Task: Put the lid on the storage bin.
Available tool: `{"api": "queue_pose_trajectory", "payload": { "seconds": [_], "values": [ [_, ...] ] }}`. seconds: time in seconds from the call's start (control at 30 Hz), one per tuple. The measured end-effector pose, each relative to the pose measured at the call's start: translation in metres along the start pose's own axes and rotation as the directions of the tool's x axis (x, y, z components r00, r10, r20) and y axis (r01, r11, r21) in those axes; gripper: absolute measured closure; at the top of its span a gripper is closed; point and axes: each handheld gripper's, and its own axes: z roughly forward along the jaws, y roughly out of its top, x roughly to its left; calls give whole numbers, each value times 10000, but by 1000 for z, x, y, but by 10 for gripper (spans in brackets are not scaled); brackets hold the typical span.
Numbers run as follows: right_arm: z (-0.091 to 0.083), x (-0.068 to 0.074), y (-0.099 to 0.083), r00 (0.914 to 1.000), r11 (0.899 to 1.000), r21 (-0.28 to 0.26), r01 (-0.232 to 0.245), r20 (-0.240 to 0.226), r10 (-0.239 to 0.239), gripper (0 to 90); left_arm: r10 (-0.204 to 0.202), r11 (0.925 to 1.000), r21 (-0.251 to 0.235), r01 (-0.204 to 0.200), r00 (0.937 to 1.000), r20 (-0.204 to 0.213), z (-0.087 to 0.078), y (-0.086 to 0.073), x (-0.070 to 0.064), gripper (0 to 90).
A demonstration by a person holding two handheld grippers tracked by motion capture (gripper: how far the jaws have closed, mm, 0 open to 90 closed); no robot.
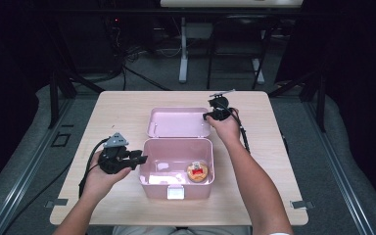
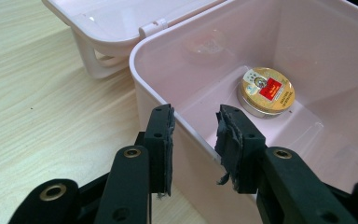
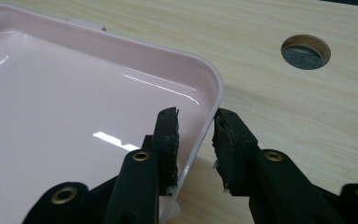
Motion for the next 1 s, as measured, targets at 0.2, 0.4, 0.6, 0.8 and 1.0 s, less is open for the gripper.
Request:
{"api": "queue_pose_trajectory", "payload": {
  "seconds": [0.2,0.4,0.6,0.8,1.0],
  "values": [
    [-2,1,1,10000,9999,-128,-57,45,57,724,-15,10000,-15,15,10000,3,0,0,0,659],
    [-5,2,2,10000,9996,-270,-7,52,8,735,-11,10000,-22,11,10000,2,0,0,0,662],
    [-10,3,3,10000,9991,-430,62,26,-61,742,-29,10000,-41,29,10000,13,0,0,0,665],
    [-14,5,4,9999,9981,-602,127,53,-124,751,-21,10000,-63,21,10000,15,0,0,0,667],
    [-24,5,6,9995,9929,-1163,265,-108,-280,900,-12,9998,-181,12,10000,-38,-1,0,0,682]
  ]
}}
